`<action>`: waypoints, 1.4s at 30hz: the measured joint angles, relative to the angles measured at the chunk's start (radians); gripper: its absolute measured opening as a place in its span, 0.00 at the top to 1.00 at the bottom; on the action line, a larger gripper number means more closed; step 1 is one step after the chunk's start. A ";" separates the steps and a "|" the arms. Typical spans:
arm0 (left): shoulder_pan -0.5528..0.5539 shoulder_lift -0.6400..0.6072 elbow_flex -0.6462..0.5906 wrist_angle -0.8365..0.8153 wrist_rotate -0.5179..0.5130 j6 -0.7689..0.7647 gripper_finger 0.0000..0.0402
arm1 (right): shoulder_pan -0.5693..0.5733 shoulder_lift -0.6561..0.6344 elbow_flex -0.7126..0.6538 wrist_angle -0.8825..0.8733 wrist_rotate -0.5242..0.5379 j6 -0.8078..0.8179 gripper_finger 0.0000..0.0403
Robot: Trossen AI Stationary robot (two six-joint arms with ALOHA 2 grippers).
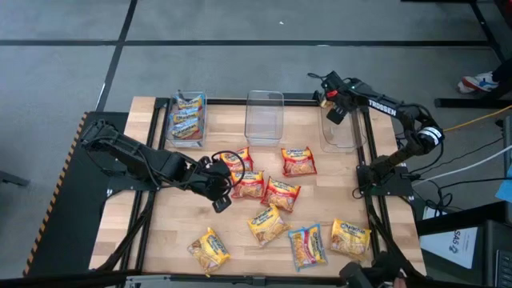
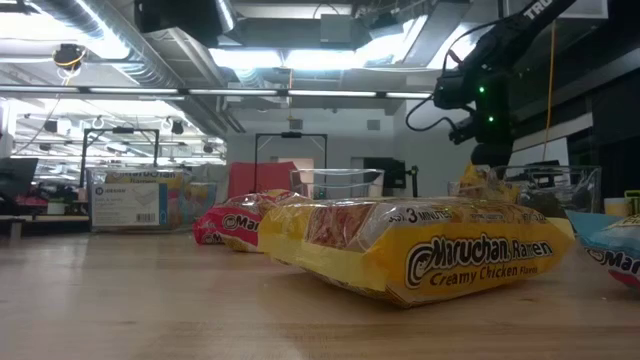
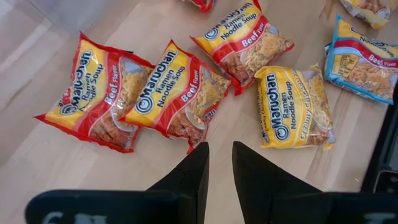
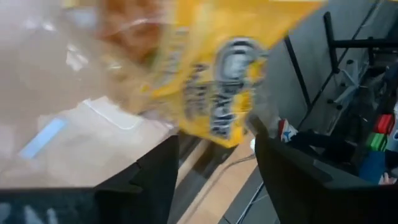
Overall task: Sort Maruchan noodles
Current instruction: Put the red noodle pack in the middle transparent basket
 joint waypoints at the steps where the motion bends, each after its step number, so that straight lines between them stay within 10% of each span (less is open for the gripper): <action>1: 0.000 0.000 0.000 0.000 -0.005 0.000 0.84 | 0.011 -0.002 0.002 -0.028 -0.002 0.014 0.46; 8: 0.000 0.000 0.000 -0.001 -0.033 0.007 0.84 | 0.118 -0.004 0.062 -0.258 -0.012 0.413 0.47; 14: 0.000 0.000 0.000 0.000 -0.035 0.006 0.84 | 0.210 -0.005 0.075 -0.321 -0.355 0.764 0.47; 42: 0.000 0.000 0.000 0.000 -0.051 0.000 0.84 | 0.517 0.164 0.076 -0.050 -0.671 0.457 0.47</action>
